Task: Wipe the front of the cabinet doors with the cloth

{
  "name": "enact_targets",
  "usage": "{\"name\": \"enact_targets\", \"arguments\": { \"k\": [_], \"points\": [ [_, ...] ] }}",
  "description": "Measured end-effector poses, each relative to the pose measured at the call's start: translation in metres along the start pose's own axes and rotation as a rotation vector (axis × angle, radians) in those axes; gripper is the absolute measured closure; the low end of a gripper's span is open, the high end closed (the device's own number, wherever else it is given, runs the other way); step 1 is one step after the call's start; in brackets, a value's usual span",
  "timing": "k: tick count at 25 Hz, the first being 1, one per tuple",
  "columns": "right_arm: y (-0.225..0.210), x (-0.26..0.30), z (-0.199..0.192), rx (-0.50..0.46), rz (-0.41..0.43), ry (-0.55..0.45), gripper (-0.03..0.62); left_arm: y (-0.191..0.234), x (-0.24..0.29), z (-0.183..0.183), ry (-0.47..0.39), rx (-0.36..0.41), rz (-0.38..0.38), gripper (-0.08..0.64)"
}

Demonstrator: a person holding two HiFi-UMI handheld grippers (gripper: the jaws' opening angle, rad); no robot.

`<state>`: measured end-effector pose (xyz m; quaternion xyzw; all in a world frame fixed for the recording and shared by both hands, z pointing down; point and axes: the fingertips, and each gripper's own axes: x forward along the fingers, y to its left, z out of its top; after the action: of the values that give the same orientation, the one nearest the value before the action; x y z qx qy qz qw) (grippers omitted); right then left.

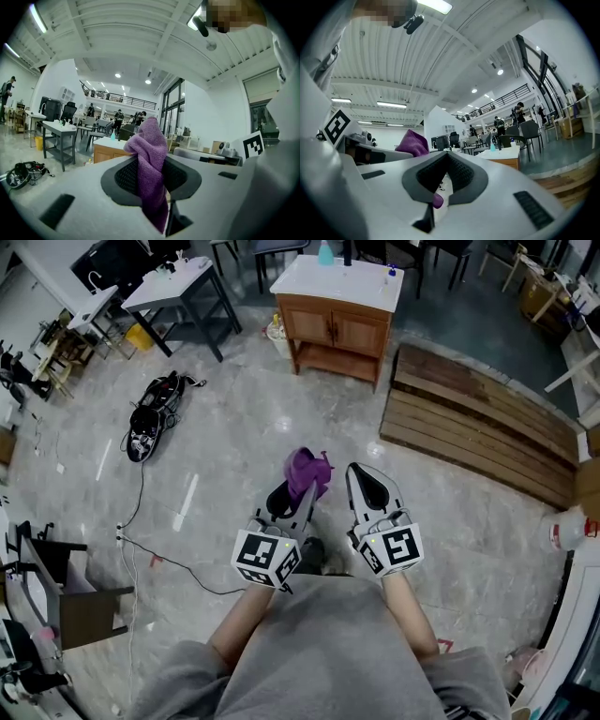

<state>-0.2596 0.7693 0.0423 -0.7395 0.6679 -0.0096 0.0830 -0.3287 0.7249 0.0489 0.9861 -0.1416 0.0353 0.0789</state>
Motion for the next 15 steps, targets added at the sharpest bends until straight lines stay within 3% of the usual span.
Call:
{"name": "enact_targets", "arguments": {
  "k": [7, 15],
  "points": [
    [-0.026, 0.036, -0.01, 0.0, -0.026, 0.026, 0.583, 0.028, 0.038, 0.0, 0.004, -0.029, -0.014, 0.459],
    [-0.066, 0.119, -0.019, -0.012, -0.043, 0.059, 0.583, 0.092, 0.11, 0.009, 0.012, -0.057, -0.034, 0.459]
  ]
}}
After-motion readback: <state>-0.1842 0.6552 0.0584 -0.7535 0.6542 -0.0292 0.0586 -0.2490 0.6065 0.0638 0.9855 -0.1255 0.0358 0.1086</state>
